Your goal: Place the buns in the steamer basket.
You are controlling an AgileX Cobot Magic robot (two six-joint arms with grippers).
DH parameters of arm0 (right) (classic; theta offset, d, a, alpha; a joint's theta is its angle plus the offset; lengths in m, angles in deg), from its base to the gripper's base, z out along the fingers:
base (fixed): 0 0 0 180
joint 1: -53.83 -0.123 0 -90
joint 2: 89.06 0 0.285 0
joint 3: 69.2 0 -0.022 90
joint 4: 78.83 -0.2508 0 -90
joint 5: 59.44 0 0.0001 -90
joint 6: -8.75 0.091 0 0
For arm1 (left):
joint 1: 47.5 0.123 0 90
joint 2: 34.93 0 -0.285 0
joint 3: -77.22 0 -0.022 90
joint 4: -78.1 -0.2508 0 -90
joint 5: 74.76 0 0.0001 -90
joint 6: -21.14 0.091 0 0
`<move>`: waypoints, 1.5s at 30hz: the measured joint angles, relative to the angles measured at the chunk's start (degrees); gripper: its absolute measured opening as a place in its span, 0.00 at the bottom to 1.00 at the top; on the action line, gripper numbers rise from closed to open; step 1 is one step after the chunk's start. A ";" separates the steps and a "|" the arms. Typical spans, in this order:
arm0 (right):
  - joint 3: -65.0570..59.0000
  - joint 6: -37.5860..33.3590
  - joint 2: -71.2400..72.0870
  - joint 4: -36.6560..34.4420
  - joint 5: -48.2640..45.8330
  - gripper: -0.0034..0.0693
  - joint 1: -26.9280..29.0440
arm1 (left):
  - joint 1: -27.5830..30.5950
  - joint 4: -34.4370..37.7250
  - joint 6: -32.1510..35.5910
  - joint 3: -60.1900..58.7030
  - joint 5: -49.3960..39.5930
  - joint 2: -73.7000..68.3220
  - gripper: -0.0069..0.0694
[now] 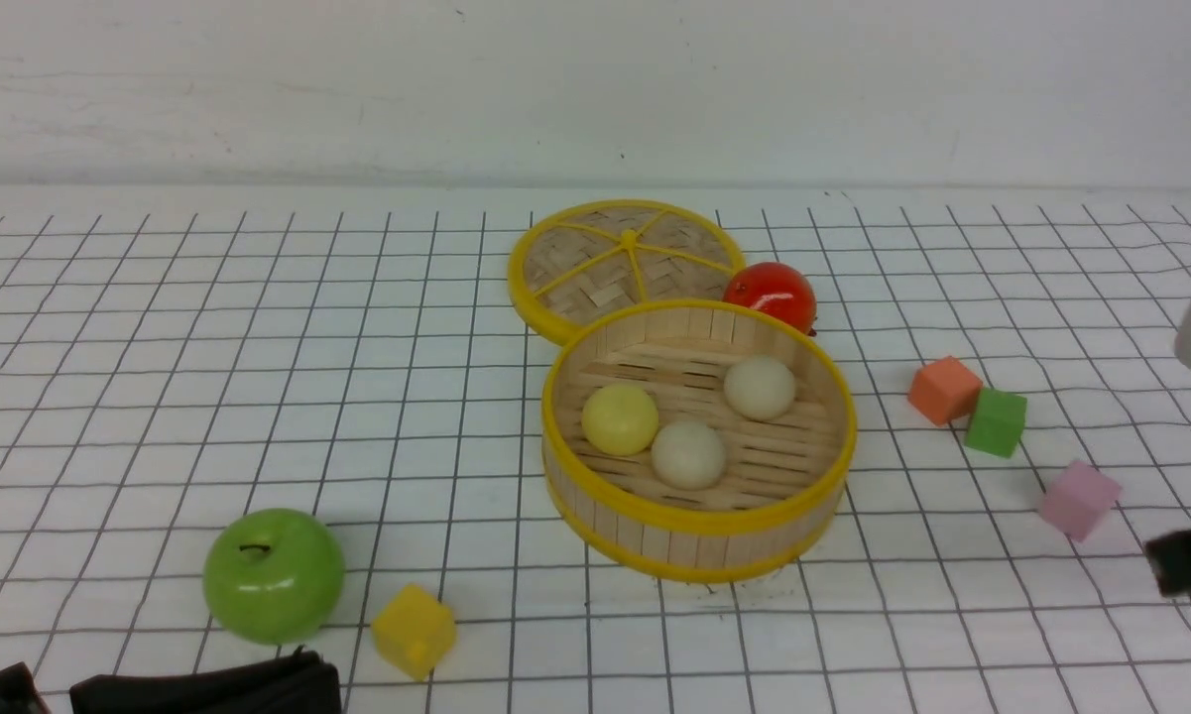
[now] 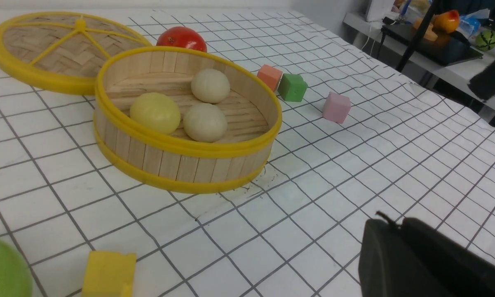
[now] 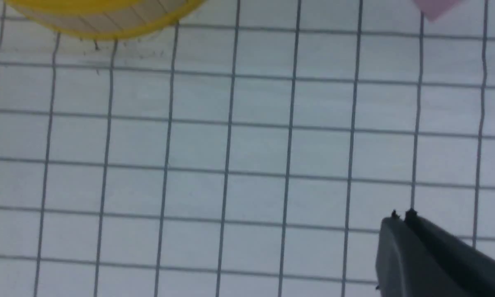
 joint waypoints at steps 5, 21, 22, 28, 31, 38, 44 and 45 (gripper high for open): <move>-0.05 0.13 3.67 0.00 -5.66 0.02 0.00 | 0.00 0.00 0.00 0.00 0.00 0.00 0.14; -39.24 -14.51 48.71 -2.78 32.56 0.02 13.31 | 0.00 0.00 0.00 0.00 0.00 0.00 0.17; -40.59 -14.51 49.33 -2.88 32.88 0.02 13.30 | 0.00 0.00 0.00 0.00 0.00 0.00 0.17; -51.05 -14.33 58.61 -3.99 36.05 0.02 13.37 | 0.00 0.00 0.00 0.00 -0.07 0.00 0.18; -51.16 -14.31 58.73 -4.42 36.54 0.02 13.51 | 0.00 0.00 0.00 0.00 -0.04 -0.22 0.19; -51.26 -14.31 58.73 -4.64 36.79 0.03 13.58 | 0.00 0.00 0.00 0.00 -0.18 -0.58 0.19; -51.33 -14.31 58.73 -4.81 36.93 0.03 13.58 | 0.00 0.00 0.00 0.00 -0.18 -0.58 0.20; -51.33 -14.31 58.73 -4.83 37.05 0.04 13.58 | 0.00 0.00 0.00 0.00 -0.18 -0.58 0.20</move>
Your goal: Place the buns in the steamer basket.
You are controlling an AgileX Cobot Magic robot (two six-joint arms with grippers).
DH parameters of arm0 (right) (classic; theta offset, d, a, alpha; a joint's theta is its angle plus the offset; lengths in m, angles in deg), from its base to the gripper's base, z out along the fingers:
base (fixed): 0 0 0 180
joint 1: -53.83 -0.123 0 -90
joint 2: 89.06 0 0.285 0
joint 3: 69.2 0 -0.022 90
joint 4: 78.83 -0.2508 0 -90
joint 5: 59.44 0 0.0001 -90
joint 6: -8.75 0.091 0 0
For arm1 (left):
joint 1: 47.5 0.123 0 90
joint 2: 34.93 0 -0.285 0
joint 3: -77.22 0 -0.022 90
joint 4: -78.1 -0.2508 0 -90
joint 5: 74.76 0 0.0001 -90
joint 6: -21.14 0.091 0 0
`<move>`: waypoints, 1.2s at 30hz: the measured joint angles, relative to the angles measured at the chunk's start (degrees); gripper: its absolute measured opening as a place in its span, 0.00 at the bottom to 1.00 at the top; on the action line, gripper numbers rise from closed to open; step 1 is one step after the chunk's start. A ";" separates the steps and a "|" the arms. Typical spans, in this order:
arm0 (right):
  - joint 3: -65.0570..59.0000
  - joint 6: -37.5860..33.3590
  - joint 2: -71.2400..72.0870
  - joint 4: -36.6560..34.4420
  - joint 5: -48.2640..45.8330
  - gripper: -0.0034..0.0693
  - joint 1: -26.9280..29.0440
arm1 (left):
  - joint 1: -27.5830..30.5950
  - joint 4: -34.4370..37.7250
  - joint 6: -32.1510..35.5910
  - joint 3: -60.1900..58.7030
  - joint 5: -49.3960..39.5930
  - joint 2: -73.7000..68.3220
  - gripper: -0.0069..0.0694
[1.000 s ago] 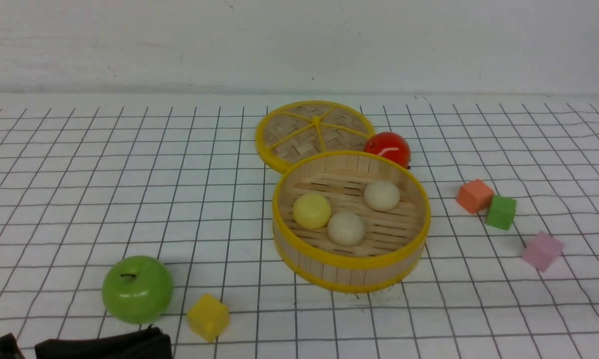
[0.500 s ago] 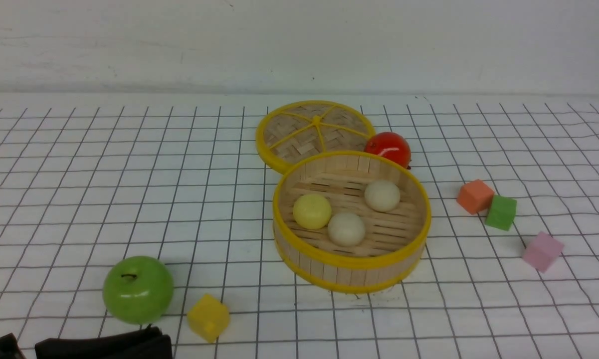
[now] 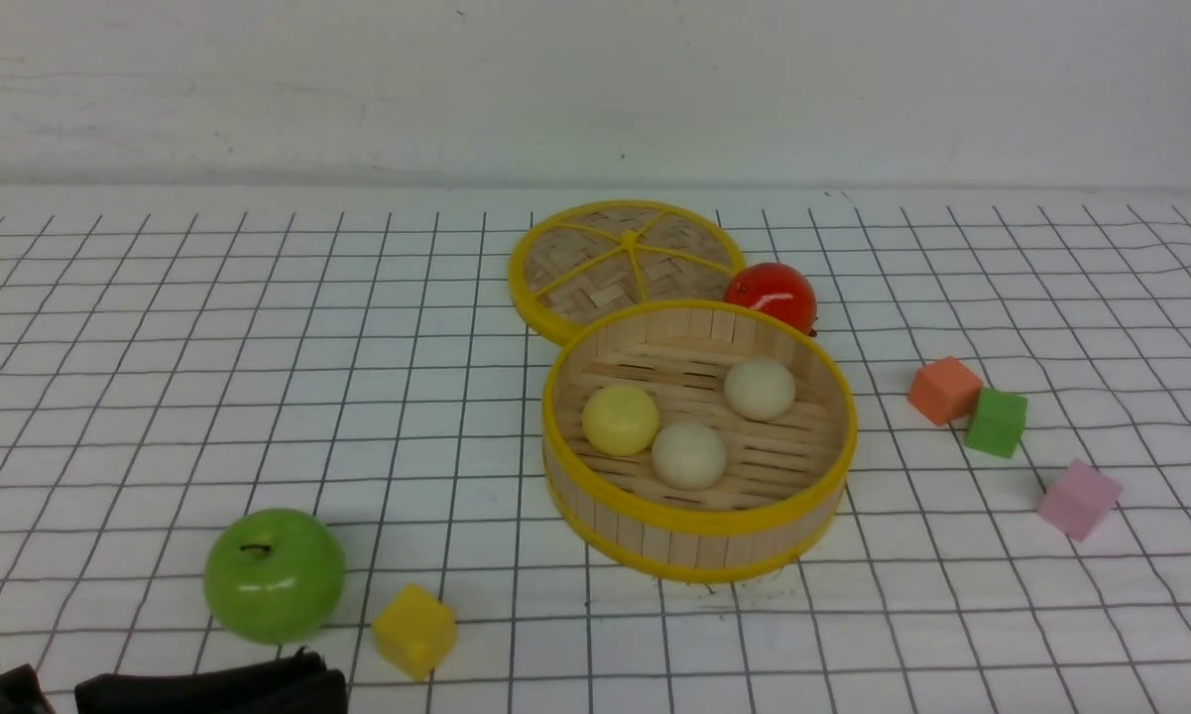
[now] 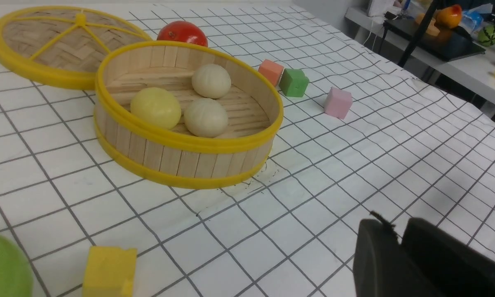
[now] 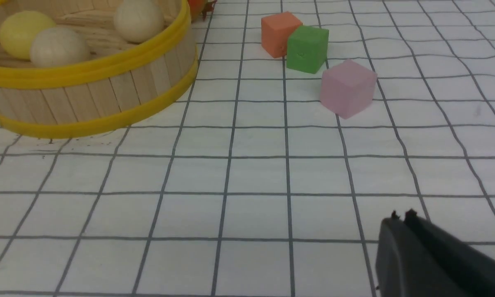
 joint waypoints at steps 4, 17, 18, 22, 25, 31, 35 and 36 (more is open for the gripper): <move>0.00 0.00 0.00 -0.05 0.12 0.04 0.00 | 0.00 0.00 0.00 0.00 0.00 0.00 0.21; 0.00 0.00 0.00 -0.17 0.12 0.05 0.00 | 7.81 -1.23 0.29 -0.02 4.57 5.82 0.10; 0.00 0.00 0.00 -0.17 0.12 0.05 0.00 | 9.80 -2.05 -0.24 -0.10 3.73 7.24 0.07; 0.00 0.00 0.00 -0.22 0.12 0.06 0.00 | 20.60 -5.91 -2.55 -3.15 0.88 14.72 0.07; 0.00 0.00 0.00 -0.22 0.12 0.07 0.00 | 29.02 -6.82 -4.27 -7.82 -0.11 21.59 0.07; 0.00 0.00 0.00 -0.22 0.12 0.07 0.00 | 35.43 -7.26 -5.65 -16.46 -6.42 29.12 0.07; 0.00 0.00 0.00 -0.22 0.12 0.08 0.00 | 36.15 -7.87 -6.29 -17.18 -17.90 29.26 0.07; 0.00 0.00 0.00 -0.22 0.12 0.08 0.00 | 36.21 -7.87 -6.60 -17.17 -19.01 29.26 0.07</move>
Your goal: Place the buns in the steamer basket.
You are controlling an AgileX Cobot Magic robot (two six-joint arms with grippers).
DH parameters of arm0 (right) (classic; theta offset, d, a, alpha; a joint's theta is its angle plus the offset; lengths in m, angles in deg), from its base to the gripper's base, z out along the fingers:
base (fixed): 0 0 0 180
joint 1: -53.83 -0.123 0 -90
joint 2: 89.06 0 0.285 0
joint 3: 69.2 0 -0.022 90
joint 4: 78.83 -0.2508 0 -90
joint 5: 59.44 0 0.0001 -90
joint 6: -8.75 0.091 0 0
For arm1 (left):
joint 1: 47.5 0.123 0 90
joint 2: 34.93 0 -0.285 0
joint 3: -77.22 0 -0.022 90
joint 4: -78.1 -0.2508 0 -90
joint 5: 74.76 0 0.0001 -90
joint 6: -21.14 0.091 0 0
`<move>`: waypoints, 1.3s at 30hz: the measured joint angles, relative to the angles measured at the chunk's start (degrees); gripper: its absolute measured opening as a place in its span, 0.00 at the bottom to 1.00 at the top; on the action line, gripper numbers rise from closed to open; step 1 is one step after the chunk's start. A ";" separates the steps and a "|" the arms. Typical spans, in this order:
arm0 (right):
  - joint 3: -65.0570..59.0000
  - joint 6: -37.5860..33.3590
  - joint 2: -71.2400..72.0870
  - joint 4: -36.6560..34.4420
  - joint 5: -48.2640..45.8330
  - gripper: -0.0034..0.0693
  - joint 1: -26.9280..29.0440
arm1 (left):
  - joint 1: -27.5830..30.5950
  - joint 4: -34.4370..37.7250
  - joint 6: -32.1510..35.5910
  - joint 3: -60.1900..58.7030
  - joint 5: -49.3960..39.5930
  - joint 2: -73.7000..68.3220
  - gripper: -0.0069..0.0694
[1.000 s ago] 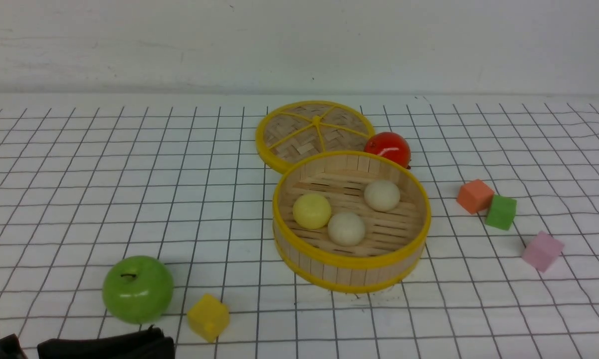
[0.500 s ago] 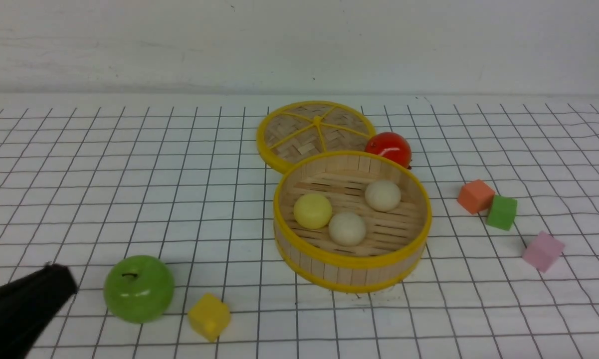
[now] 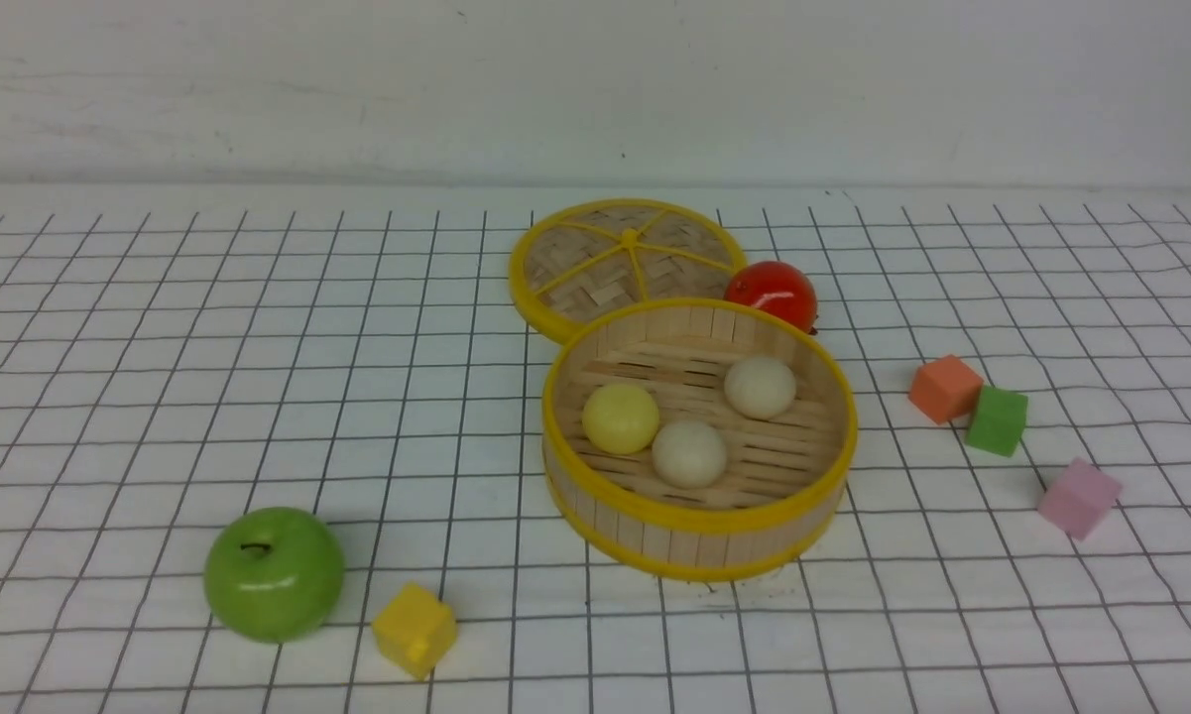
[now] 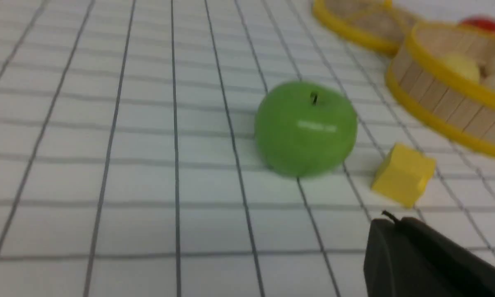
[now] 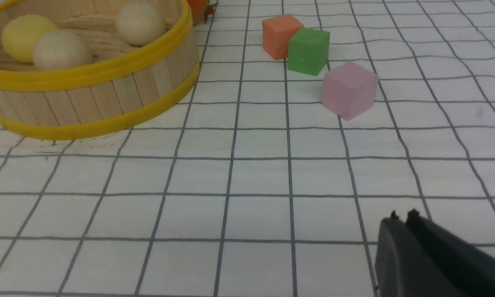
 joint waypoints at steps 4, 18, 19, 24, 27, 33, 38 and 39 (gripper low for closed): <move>0.00 0.00 0.00 0.00 0.00 0.09 0.00 | -0.01 0.18 -1.97 0.00 -0.59 0.05 0.07; 0.00 0.00 0.00 0.00 0.00 0.11 0.00 | -0.01 0.35 -2.74 0.00 -0.74 0.05 0.07; 0.00 0.00 0.00 0.00 0.00 0.11 0.00 | -0.01 0.35 -2.74 0.00 -0.74 0.05 0.07; 0.00 0.00 0.00 0.00 0.00 0.13 0.00 | -0.01 0.35 -2.79 0.00 -0.74 0.05 0.07; 0.00 0.00 0.00 0.00 0.00 0.13 0.00 | -0.01 0.35 -2.79 0.00 -0.74 0.05 0.07; 0.00 0.00 0.00 0.00 0.00 0.14 0.00 | -0.01 0.35 -2.84 0.00 -0.74 0.05 0.07; 0.00 0.00 0.00 0.00 0.00 0.15 0.00 | -0.01 0.35 -2.84 0.00 -0.74 0.05 0.07; 0.00 0.00 0.00 0.00 0.00 0.16 0.00 | -0.01 0.35 -2.84 0.00 -0.74 0.05 0.07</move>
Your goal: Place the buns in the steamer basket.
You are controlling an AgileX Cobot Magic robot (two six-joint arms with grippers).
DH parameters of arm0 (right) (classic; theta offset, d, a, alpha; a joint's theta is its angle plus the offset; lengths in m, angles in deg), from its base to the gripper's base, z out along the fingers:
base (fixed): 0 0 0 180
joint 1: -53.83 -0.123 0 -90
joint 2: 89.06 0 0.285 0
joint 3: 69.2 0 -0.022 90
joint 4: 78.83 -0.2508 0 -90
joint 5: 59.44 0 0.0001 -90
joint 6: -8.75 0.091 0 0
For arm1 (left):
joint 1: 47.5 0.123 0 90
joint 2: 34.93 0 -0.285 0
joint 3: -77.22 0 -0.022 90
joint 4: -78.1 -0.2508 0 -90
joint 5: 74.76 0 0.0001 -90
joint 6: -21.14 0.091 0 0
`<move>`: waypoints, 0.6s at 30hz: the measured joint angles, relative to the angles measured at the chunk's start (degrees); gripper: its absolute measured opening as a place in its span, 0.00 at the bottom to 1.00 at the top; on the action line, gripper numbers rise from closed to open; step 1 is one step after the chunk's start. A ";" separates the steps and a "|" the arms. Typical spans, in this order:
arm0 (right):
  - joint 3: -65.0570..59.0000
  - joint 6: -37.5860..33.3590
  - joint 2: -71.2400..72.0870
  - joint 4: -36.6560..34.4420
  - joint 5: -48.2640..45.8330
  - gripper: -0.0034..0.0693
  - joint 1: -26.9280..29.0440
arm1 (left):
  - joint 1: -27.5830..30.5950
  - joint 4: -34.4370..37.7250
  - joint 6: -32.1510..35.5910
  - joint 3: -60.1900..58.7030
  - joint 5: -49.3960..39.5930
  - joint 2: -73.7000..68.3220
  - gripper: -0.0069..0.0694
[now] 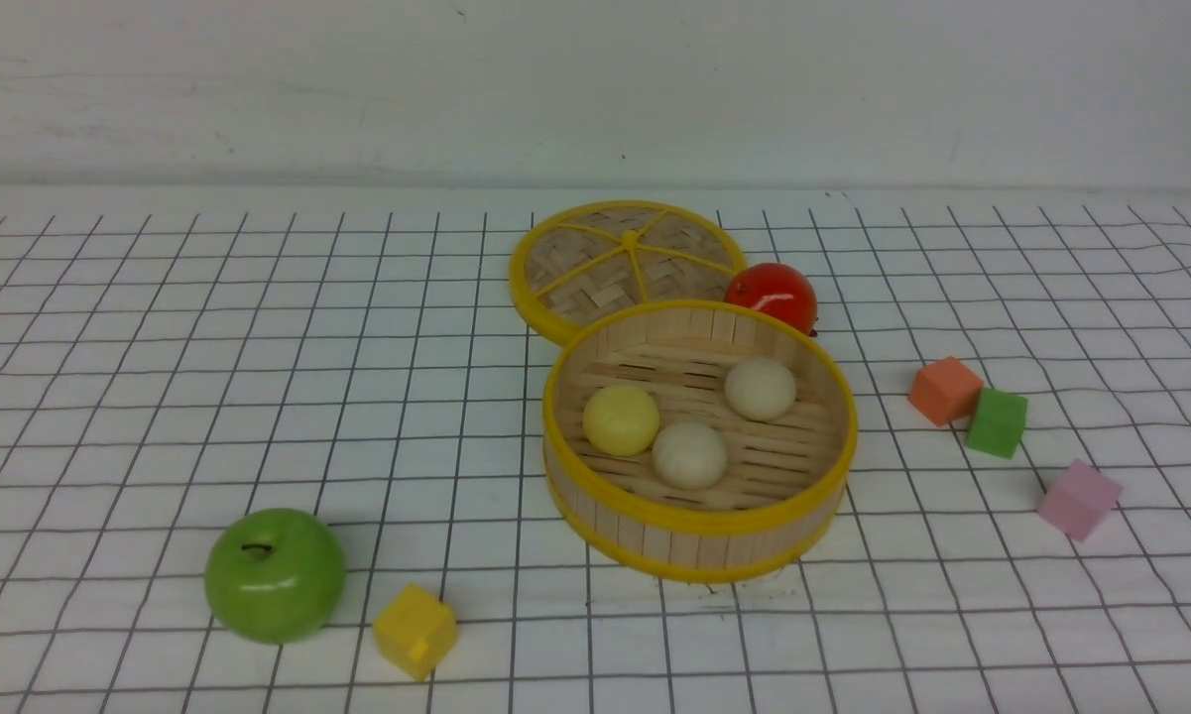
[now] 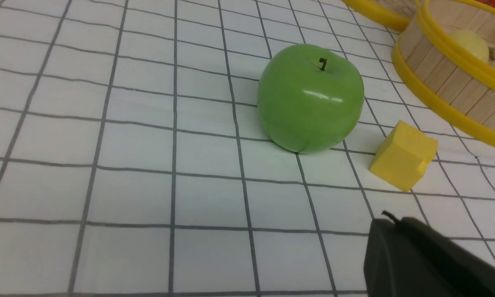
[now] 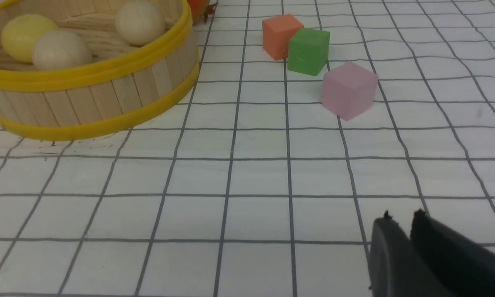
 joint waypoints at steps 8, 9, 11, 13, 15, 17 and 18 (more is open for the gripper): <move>0.00 0.00 0.00 0.00 0.00 0.17 0.00 | 0.00 0.01 0.00 0.00 0.00 0.00 0.08; 0.00 0.00 0.00 0.00 0.00 0.17 0.00 | 0.00 0.01 0.00 0.00 0.00 0.00 0.08; 0.00 0.00 0.00 0.00 0.00 0.18 0.00 | 0.00 0.01 0.00 0.00 0.00 0.00 0.09; 0.00 0.00 0.00 0.00 0.00 0.18 0.00 | 0.00 0.01 -0.02 0.00 0.00 0.00 0.09; 0.00 0.00 0.00 0.00 0.00 0.18 0.00 | 0.00 0.01 -0.02 0.00 0.00 0.00 0.09; 0.00 0.00 0.00 0.00 0.00 0.19 0.00 | 0.00 0.01 -0.02 0.00 0.00 0.00 0.09; 0.00 0.00 0.00 0.00 0.00 0.19 0.00 | 0.00 0.01 -0.02 0.00 0.00 0.00 0.09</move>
